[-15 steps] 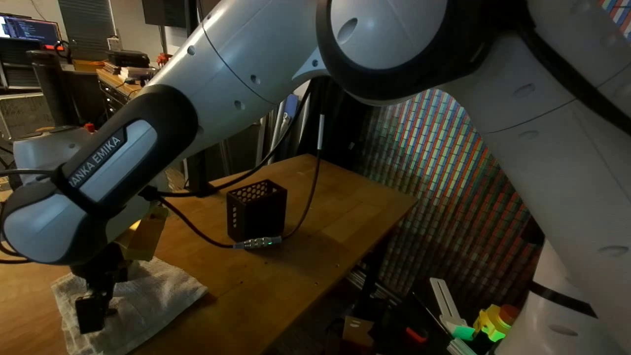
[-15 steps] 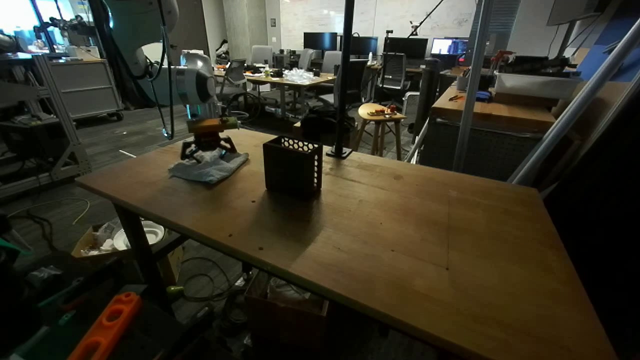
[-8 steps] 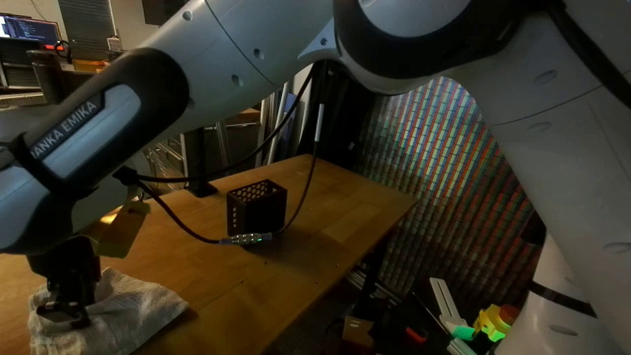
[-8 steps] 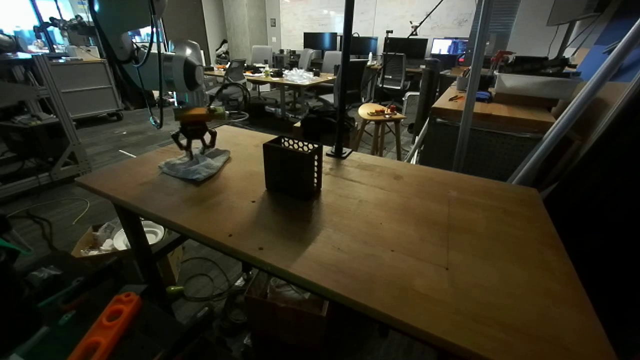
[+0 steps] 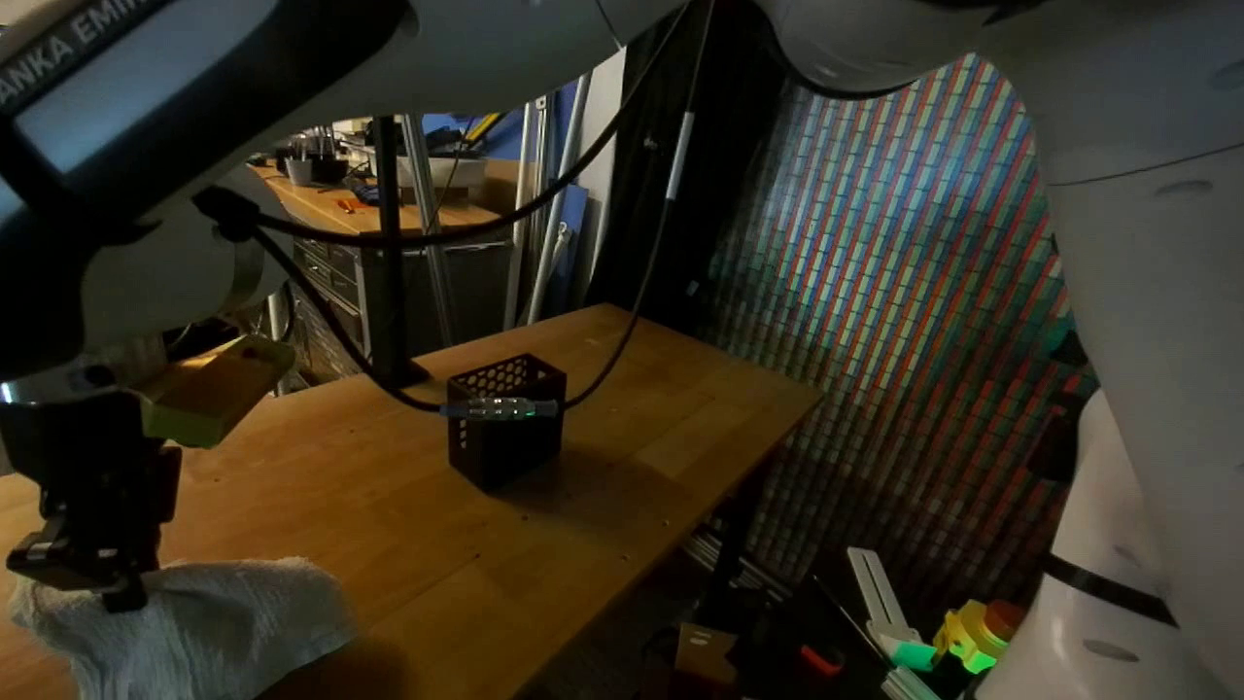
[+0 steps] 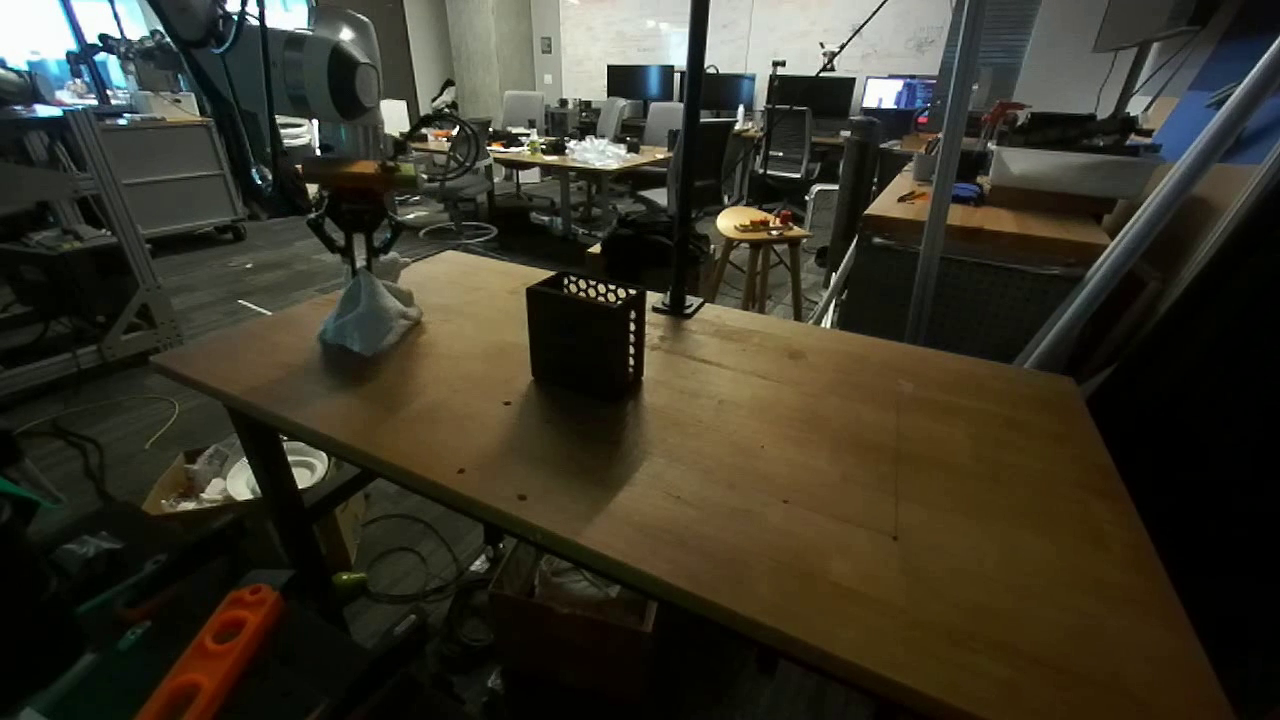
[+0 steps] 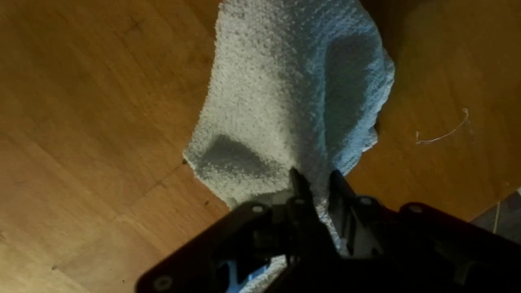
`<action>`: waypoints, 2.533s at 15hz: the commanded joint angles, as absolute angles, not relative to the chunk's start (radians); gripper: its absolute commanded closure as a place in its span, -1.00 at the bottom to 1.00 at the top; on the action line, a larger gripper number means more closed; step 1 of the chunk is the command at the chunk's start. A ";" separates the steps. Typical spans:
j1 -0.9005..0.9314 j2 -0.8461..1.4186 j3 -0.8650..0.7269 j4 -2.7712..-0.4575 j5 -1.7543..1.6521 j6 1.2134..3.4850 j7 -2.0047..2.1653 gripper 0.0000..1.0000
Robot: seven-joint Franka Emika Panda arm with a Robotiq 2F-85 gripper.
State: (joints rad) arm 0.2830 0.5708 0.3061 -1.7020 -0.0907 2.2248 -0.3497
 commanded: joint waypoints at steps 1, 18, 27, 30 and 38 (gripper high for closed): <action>0.279 0.457 0.302 -1.766 -0.062 2.174 -0.294 0.85; 0.069 0.101 0.056 -1.918 -0.158 1.965 -0.198 0.84; -0.002 0.156 0.013 -1.860 -0.139 1.988 -0.214 0.84; -0.010 0.180 0.009 -1.855 -0.115 2.012 -0.209 0.84; -0.050 0.260 0.003 -1.862 -0.025 2.092 -0.207 0.84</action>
State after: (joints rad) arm -0.0400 0.2289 0.0057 -1.8791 -0.0739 2.0670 -0.2045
